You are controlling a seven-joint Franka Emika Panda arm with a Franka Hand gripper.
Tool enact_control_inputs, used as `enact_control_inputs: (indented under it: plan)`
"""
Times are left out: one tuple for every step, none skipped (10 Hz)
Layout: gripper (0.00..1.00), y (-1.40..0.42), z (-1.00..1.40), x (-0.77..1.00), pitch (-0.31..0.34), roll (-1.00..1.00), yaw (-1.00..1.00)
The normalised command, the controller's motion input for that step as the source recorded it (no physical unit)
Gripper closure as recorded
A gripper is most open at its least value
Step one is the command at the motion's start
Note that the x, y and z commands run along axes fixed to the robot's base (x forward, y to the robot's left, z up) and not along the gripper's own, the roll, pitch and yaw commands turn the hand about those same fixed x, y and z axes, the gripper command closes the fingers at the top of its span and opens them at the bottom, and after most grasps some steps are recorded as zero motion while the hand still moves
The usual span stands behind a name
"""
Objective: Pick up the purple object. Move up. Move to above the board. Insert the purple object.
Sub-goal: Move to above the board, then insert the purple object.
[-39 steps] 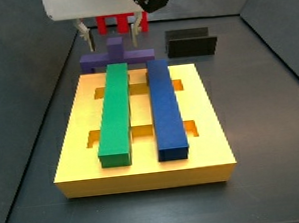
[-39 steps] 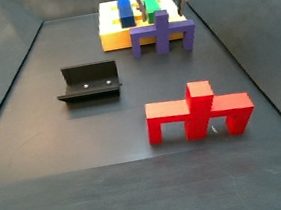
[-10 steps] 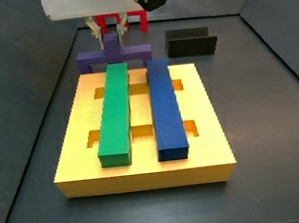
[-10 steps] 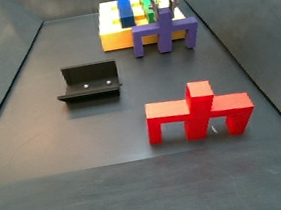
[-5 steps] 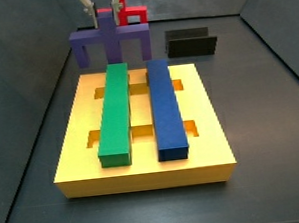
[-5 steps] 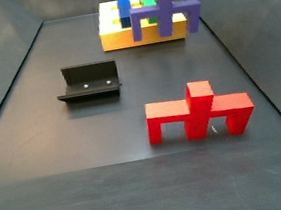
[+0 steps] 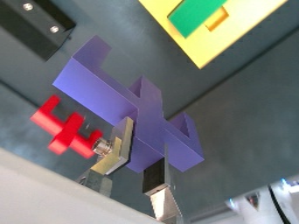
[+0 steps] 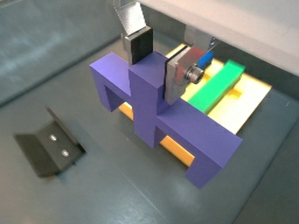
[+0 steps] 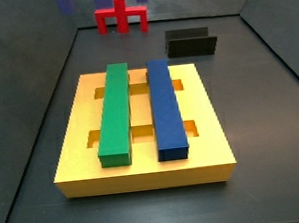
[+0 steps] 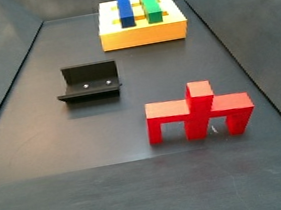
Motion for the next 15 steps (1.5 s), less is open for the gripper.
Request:
enact_control_inputs:
  plan:
    - [1.0,0.0,0.44,0.05,0.088,-0.04,-0.01]
    - [1.0,0.01,0.22,0.06,0.068,-0.05,0.0]
    - [1.0,-1.4,0.42,0.62,0.388,-0.04,-0.21]
    - [1.0,-1.4,0.38,0.62,0.41,0.02,-0.17]
    - [1.0,-1.4,0.36,0.72,0.419,0.07,-0.08]
    - [1.0,-0.97,0.25,0.58,0.343,0.05,-0.03]
    - [1.0,-0.74,0.2,0.45,0.284,0.07,-0.02]
    - [1.0,-0.31,0.1,0.17,0.134,0.07,0.0]
    - [1.0,-0.2,0.07,0.11,0.089,0.05,0.0]
    - [1.0,0.0,0.0,0.02,0.0,0.0,0.0]
    - [1.0,-0.2,-0.26,0.0,-0.13,-0.01,0.0]
    - [1.0,-0.59,-0.46,0.04,-0.139,-0.09,0.05]
    - [1.0,-0.66,-0.56,0.05,-0.146,-0.18,0.06]
    - [1.0,-0.65,-0.59,0.06,-0.187,-0.14,0.01]
    - [1.0,-0.7,-0.75,0.07,-0.239,0.0,0.0]
